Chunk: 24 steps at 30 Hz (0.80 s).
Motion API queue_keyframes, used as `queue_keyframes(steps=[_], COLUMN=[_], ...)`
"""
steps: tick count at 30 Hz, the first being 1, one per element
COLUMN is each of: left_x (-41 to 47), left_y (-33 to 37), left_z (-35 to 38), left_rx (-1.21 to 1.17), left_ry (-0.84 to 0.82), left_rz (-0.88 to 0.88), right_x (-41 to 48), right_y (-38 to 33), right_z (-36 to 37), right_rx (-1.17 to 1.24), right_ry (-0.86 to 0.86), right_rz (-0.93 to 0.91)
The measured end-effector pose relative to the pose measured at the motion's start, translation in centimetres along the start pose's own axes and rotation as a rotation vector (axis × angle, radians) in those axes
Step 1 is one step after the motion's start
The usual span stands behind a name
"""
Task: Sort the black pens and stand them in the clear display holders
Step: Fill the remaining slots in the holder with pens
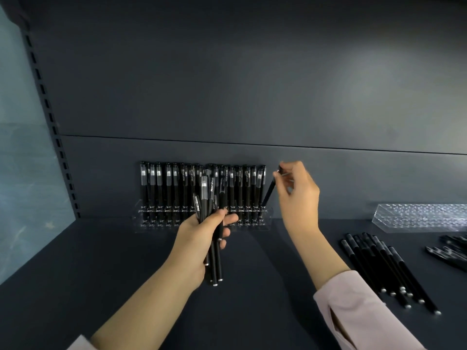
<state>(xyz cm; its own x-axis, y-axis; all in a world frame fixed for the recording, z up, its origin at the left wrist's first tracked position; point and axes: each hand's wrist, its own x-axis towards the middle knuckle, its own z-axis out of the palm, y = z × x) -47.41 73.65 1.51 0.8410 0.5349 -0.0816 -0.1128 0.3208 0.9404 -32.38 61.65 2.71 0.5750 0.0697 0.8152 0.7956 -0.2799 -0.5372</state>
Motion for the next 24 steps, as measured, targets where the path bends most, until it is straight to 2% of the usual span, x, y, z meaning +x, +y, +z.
queue_keyframes(steps=[4, 9, 13, 15, 19, 24], left_x=[-0.5, -0.4, -0.6, -0.5, -0.9, -1.4], left_y=[0.4, 0.4, 0.5, 0.5, 1.0, 2.9], left_z=[0.2, 0.1, 0.2, 0.2, -0.1, -2.4], left_rx=[0.068, 0.165, 0.198, 0.207, 0.223, 0.261], left_ry=[-0.041, -0.023, -0.039, -0.032, -0.041, -0.056], left_rz=[0.061, 0.102, 0.133, 0.146, 0.169, 0.178], right_x=[0.0, -0.4, -0.8, -0.6, -0.7, -0.9], right_y=[0.9, 1.9, 0.9, -0.6, -4.3, -7.7], right_z=[0.6, 1.0, 0.8, 0.7, 0.9, 2.3], right_rx=[-0.149, -0.221, -0.183, -0.077, 0.316, 0.665], right_ry=[-0.135, -0.272, -0.22, -0.212, -0.395, -0.357], right_rz=[-0.127, -0.047, -0.056, -0.025, 0.276, 0.535])
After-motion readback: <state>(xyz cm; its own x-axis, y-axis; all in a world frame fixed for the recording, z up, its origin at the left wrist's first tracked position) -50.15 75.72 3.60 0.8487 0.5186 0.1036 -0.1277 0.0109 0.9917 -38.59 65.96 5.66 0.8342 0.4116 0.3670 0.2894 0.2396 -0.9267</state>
